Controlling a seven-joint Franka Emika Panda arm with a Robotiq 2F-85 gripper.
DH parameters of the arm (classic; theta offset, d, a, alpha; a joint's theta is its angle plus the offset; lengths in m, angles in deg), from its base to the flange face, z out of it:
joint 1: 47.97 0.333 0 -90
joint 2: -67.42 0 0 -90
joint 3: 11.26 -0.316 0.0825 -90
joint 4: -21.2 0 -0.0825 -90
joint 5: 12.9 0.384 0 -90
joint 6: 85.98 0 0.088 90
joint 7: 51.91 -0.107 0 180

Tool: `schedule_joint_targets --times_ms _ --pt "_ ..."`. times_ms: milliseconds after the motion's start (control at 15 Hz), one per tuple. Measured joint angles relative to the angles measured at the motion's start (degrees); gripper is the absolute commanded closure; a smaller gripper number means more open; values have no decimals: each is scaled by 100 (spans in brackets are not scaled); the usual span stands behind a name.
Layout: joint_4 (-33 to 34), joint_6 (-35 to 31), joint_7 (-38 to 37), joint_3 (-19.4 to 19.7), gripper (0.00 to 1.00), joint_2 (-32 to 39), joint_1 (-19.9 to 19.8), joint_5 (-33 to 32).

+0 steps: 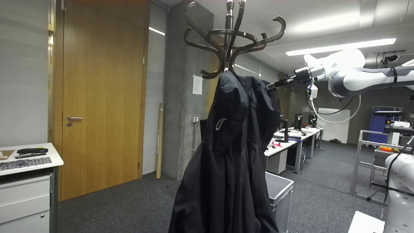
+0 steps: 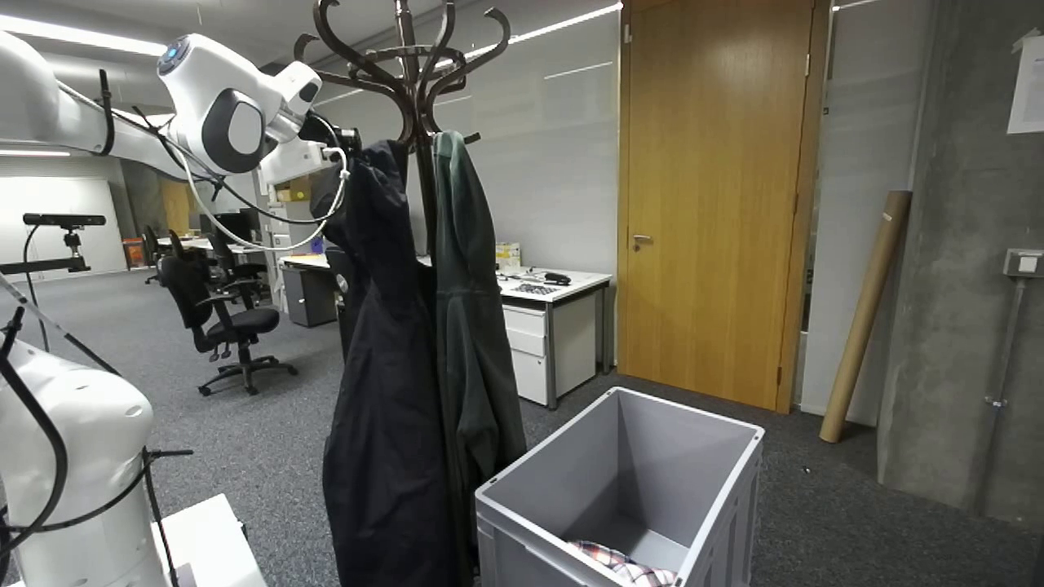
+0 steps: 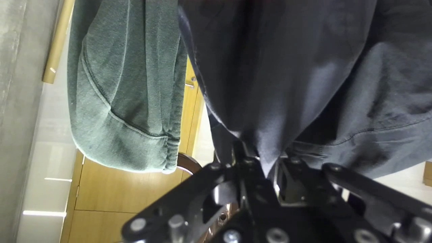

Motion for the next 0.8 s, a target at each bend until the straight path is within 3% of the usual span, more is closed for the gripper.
schedule_joint_targets --times_ms 800 --pt "253 0 0 27 100 -179 -53 -11"
